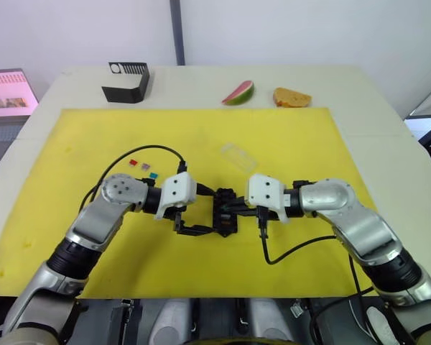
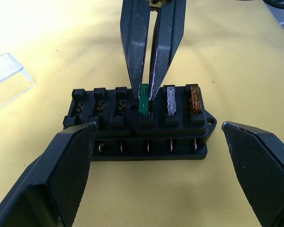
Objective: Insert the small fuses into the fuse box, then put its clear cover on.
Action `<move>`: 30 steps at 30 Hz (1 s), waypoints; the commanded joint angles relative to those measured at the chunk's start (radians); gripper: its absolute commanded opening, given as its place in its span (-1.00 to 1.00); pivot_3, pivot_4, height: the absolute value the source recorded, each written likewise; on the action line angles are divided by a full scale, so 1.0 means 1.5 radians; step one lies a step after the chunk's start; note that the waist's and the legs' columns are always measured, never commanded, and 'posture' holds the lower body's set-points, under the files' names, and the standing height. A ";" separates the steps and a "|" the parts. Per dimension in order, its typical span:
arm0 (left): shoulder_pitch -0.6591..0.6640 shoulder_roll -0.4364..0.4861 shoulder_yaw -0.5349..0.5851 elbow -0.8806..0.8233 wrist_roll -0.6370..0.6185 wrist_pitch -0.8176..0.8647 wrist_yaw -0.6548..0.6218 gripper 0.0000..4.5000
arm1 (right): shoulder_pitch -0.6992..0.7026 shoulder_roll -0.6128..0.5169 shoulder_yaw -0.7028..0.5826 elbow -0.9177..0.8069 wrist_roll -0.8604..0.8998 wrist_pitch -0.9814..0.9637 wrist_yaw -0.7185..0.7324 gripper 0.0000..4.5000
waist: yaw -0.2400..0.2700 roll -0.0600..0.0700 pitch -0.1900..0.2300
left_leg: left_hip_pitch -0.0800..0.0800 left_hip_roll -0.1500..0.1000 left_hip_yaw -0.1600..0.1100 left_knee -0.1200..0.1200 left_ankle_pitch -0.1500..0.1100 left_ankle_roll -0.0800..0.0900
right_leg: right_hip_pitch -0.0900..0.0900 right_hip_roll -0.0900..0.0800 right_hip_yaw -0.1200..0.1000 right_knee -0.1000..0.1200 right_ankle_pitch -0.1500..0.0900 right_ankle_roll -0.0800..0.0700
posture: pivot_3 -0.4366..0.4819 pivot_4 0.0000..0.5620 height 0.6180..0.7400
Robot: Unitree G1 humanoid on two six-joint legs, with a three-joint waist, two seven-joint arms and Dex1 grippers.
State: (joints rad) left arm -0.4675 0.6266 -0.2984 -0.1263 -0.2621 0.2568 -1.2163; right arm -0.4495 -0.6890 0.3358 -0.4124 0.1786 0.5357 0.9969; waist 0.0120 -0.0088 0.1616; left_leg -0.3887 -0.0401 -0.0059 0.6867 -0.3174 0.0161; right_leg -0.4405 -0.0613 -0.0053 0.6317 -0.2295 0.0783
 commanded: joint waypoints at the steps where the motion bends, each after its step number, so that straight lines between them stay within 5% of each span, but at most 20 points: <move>1: -0.011 -0.002 0.011 -0.010 -0.002 -0.007 0.000 0.98 | 0.008 -0.005 -0.005 -0.022 -0.006 -0.012 -0.004 -1.00 | 0.000 0.000 0.000 | 0.000 0.000 0.000 0.000 0.000 0.000 | 0.000 0.000 0.000 0.000 0.000 0.000 | -0.05 -0.47 1.00; 9: -0.011 -0.004 0.011 -0.006 0.000 -0.010 0.000 0.98 | 0.014 0.002 -0.023 -0.034 0.019 0.000 -0.006 -1.00 | 0.000 0.000 0.000 | 0.000 0.000 0.000 0.000 0.000 0.000 | 0.000 0.000 0.000 0.000 0.000 0.000 | -0.05 -0.47 1.00; 13: -0.006 -0.001 0.013 -0.006 0.001 -0.012 0.000 1.00 | 0.004 0.002 -0.054 -0.049 0.054 0.017 -0.003 -0.32 | 0.000 0.000 0.000 | 0.000 0.000 0.000 0.000 0.000 0.000 | 0.000 0.000 0.000 0.000 0.000 0.000 | -0.05 -0.47 1.00; 22: 0.003 0.004 0.013 -0.011 -0.001 -0.016 -0.006 1.00 | 0.014 0.018 -0.092 -0.037 0.115 0.047 -0.015 -0.32 | 0.000 0.000 0.000 | 0.000 0.000 0.000 0.000 0.000 0.000 | 0.000 0.000 0.000 0.000 0.000 0.000 | -0.05 -0.47 1.00; 25: 0.003 0.003 0.013 -0.010 0.000 -0.017 -0.007 1.00 | 0.025 0.033 -0.088 -0.029 0.123 0.047 -0.024 -0.93 | 0.000 0.000 0.000 | 0.000 0.000 0.000 0.000 0.000 0.000 | 0.000 0.000 0.000 0.000 0.000 0.000 | -0.05 -0.47 1.00; 30: -0.001 0.004 0.013 -0.005 0.001 -0.019 -0.009 1.00 | 0.042 0.043 -0.069 -0.013 0.108 0.033 -0.035 -0.99 | 0.000 0.000 0.000 | 0.000 0.000 0.000 0.000 0.000 0.000 | 0.000 0.000 0.000 0.000 0.000 0.000 | -0.05 -0.47 1.00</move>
State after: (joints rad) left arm -0.4642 0.6262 -0.2983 -0.1211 -0.2559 0.2475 -1.2253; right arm -0.3879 -0.6325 0.2317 -0.4247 0.3416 0.6023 0.9491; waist 0.0122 -0.0088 0.1616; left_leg -0.3888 -0.0401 -0.0060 0.6867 -0.3175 0.0163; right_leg -0.4406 -0.0615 -0.0053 0.6318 -0.2295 0.0783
